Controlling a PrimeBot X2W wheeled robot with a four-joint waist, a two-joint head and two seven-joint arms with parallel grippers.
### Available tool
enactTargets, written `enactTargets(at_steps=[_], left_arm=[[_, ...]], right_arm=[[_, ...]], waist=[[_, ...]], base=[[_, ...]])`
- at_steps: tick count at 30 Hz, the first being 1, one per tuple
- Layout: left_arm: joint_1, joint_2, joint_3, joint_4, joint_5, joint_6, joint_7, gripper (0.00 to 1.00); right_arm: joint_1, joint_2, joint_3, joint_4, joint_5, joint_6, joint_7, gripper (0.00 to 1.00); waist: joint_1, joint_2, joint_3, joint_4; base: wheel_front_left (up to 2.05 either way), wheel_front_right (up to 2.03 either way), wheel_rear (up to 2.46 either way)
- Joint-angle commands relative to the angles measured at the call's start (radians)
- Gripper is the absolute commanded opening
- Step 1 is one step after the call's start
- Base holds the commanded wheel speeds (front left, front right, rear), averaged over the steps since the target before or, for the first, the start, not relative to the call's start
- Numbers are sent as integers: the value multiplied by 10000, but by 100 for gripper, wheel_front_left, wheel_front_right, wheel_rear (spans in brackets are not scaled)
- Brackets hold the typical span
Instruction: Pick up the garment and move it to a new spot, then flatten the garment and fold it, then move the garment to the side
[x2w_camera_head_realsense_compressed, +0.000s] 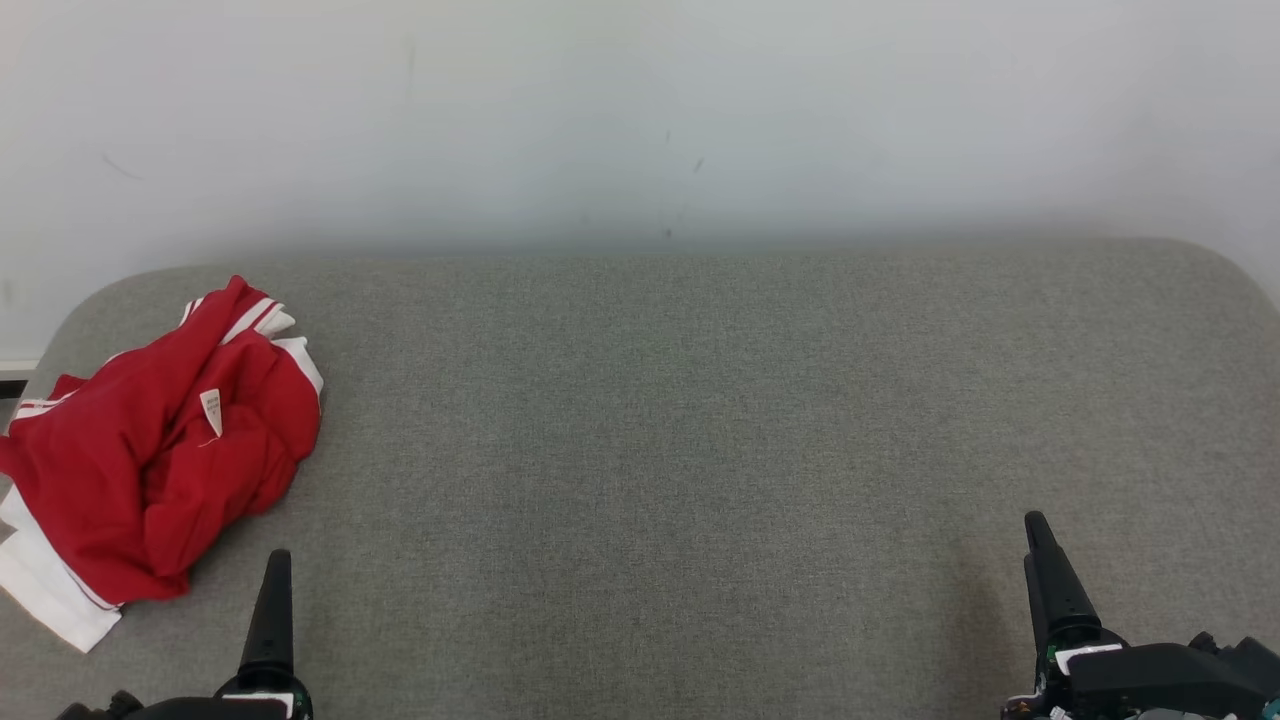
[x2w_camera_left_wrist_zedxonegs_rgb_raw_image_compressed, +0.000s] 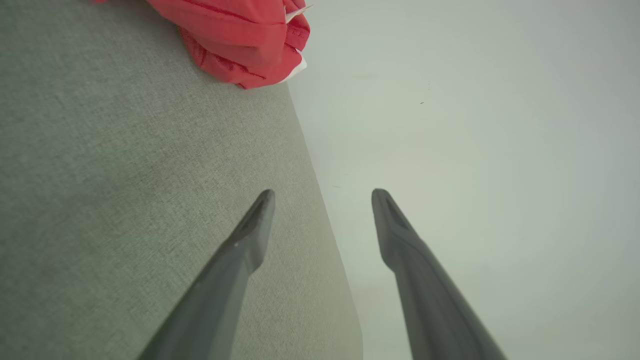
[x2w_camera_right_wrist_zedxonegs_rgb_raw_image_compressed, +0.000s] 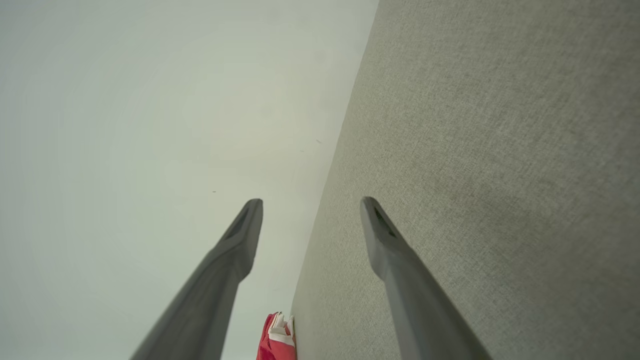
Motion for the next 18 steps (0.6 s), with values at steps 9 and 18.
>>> enactTargets(at_steps=[9, 18], left_arm=[[-30, 46, -63, -573, 2176, 201, -411, 100], [64, 77, -172, -813, 4460, 355, -747, 100]], right_arm=[[-134, -31, 130, -338, -1922, -5, -418, 100], [-105, -22, 198, -530, -3927, -6, -752, 100]], waist=[[0, 0, 11, 14], [0, 0, 22, 27]], base=[[0, 0, 0], [0, 0, 0]])
